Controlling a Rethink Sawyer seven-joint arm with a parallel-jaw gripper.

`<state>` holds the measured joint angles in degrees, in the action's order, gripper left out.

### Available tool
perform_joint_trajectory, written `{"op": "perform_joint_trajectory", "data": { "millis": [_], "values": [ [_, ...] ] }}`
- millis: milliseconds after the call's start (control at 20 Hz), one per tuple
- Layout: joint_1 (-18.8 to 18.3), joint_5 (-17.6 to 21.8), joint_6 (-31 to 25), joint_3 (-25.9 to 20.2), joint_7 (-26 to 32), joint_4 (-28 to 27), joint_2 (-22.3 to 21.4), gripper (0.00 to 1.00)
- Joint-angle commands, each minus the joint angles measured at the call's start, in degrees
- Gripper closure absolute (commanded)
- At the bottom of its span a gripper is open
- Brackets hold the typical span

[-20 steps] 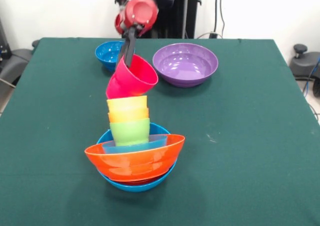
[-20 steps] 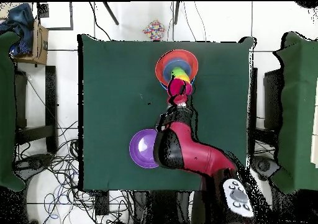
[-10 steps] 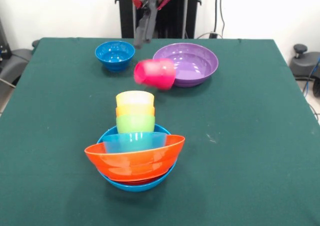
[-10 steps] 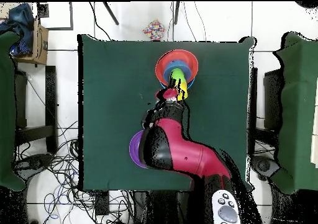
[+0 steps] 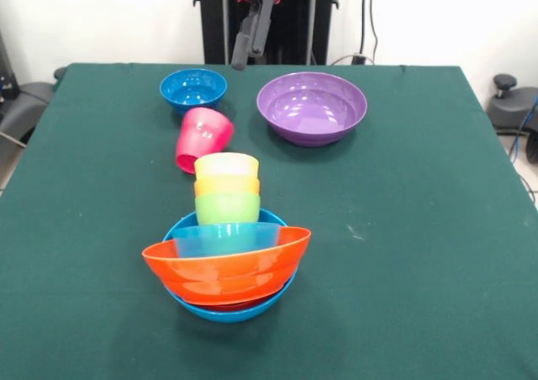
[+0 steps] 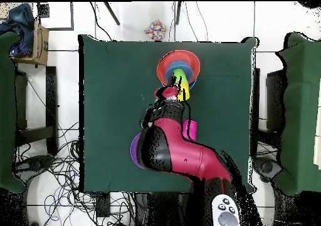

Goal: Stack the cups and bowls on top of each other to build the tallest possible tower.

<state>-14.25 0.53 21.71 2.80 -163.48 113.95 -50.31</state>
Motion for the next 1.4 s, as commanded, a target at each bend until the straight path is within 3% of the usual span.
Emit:
{"op": "perform_joint_trajectory", "data": {
  "millis": [50,150,250,600,950,1050,1250,1400],
  "values": [
    [2.68,-3.96,-12.97,-0.18,-2.01,-0.25,1.1,0.0],
    [8.59,-6.7,-19.24,6.5,1.66,-3.13,2.44,0.0],
    [11.46,-7.53,-24.45,9.7,2.71,-5.39,2.79,0.0],
    [12.01,-3.97,-35.94,7.03,3.7,-9.85,1.92,0.0],
    [18.92,-2.64,-42.49,9.32,0.44,-14.81,4.71,0.0],
    [20.36,-1.47,-46.81,10.51,1.46,-17.99,5.46,0.0],
    [19.8,-0.75,-54.7,10.07,4.36,-25.55,8.06,0.0],
    [18.17,-1.05,-55.42,8.13,5.33,-28.8,10.91,0.0]
  ]
}}
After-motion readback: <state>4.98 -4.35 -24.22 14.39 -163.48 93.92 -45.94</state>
